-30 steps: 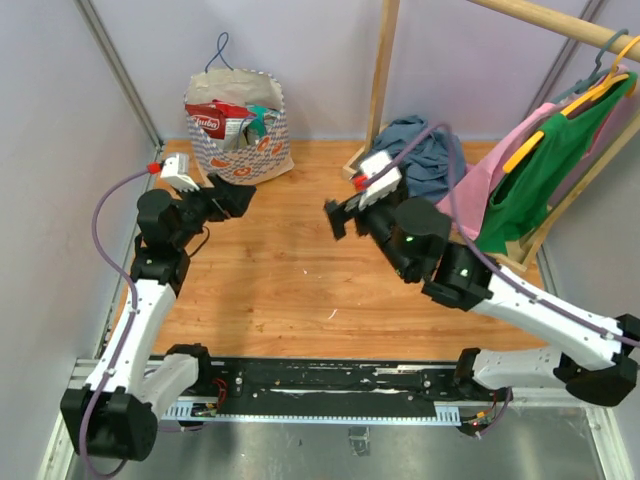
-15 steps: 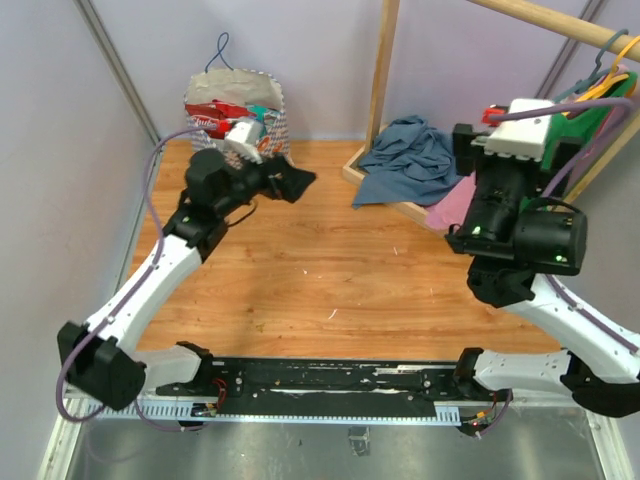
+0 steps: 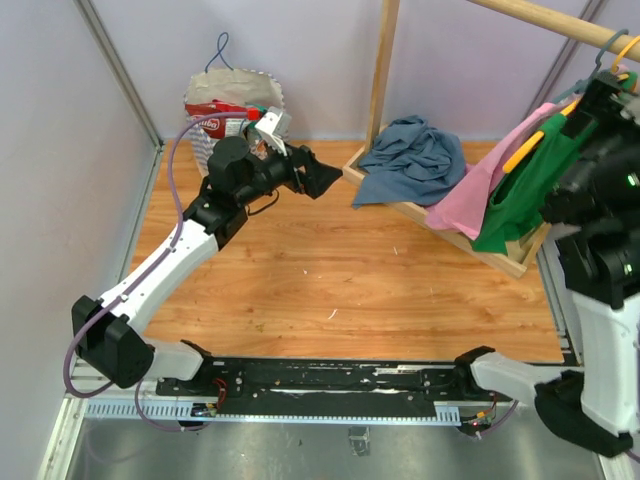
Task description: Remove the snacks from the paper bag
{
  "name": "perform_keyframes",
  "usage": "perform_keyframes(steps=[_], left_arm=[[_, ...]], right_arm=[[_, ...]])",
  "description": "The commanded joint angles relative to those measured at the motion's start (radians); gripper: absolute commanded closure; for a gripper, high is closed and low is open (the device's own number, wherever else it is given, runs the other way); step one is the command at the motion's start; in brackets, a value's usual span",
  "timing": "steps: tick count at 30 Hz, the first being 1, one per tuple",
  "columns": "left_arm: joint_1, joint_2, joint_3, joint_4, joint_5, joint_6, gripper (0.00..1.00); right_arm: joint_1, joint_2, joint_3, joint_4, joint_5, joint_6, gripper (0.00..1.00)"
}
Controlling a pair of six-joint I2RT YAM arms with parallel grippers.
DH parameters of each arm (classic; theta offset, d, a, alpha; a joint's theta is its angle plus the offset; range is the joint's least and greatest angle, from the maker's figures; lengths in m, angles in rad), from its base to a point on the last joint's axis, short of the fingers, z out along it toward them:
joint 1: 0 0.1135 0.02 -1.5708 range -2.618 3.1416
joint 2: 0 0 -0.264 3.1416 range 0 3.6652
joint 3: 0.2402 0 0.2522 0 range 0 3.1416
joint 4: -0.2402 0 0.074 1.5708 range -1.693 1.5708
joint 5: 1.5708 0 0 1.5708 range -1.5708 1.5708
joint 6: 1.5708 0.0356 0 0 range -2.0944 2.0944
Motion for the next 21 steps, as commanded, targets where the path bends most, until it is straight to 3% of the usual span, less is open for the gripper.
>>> perform_keyframes(steps=[1, 5, 12, 21], left_arm=[[-0.003, -0.001, 0.005, 0.012, 0.027, 0.002, 0.0], [-0.002, -0.017, -0.007, -0.04, -0.009, 0.045, 0.0], [0.011, -0.037, -0.071, -0.036, -0.01, 0.052, 0.0], [0.041, -0.034, -0.085, -0.035, 0.012, 0.054, 0.0]], right_arm=[[-0.077, 0.236, 0.215, -0.45, -0.237, 0.38, 0.02], [-0.128, 0.329, 0.322, -0.551, -0.3, 0.474, 0.02], [-0.187, 0.354, 0.208, -0.576, -0.228, 0.593, 0.0], [-0.222, 0.36, 0.071, -0.502, -0.284, 0.636, 0.05]])
